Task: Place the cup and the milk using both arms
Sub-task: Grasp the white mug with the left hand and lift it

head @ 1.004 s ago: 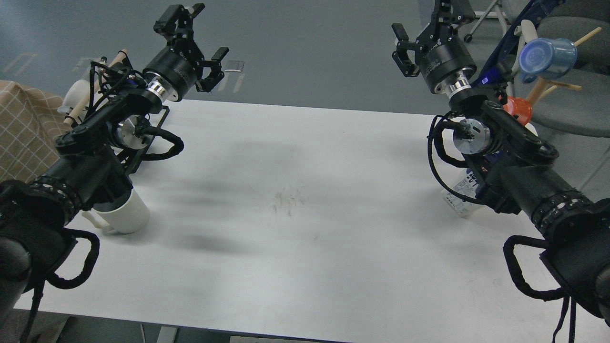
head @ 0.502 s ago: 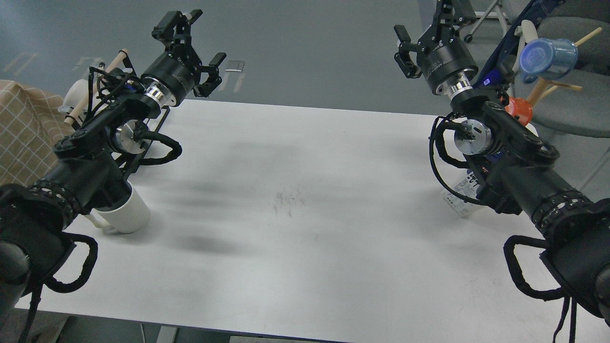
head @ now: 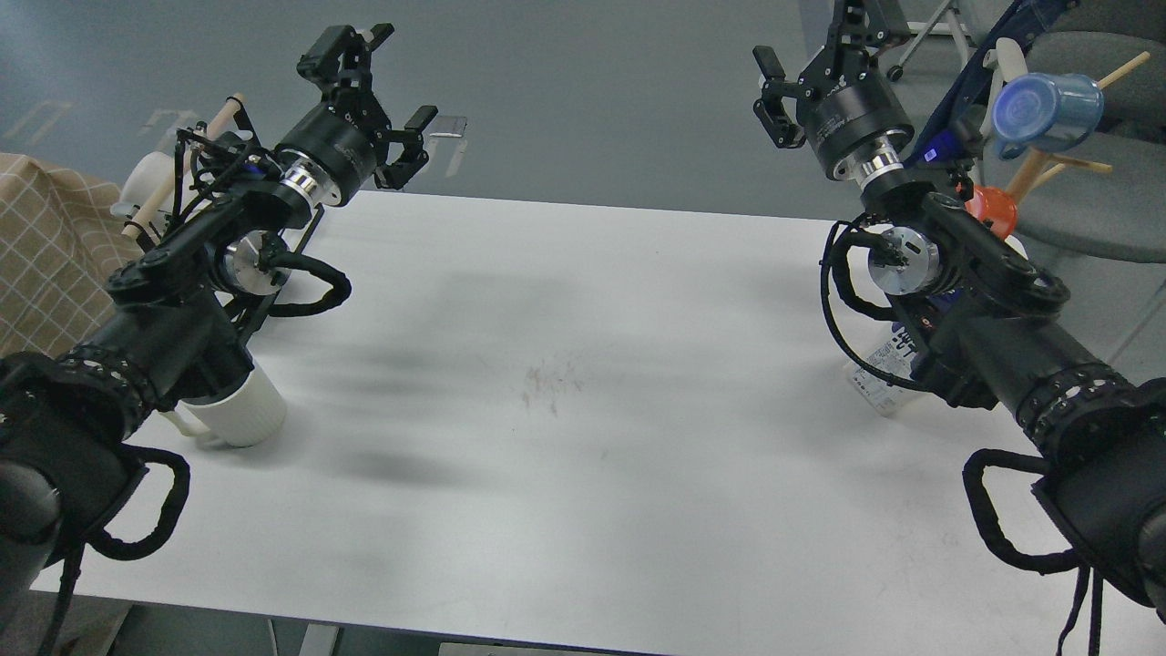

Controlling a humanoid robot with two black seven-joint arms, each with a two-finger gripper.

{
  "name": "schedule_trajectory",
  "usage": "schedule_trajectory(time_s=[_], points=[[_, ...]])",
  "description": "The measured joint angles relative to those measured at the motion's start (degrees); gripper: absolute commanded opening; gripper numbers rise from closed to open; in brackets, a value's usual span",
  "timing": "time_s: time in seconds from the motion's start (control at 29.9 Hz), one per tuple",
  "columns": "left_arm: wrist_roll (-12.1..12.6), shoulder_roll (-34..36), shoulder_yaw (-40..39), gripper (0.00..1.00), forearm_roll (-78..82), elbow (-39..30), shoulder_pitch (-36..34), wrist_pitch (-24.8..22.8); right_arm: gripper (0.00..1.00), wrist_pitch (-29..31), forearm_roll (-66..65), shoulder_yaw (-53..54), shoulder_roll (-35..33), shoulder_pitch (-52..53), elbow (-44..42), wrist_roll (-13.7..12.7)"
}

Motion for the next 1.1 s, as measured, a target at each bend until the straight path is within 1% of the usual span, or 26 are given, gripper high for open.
schedule_trajectory(time_s=[1.1], points=[[-0.08, -0.79, 0.16, 0.99, 0.04, -2.0, -0.17, 0.0, 1.0, 0.62, 0.02, 0.24, 0.0, 0.13, -0.21, 0.0]])
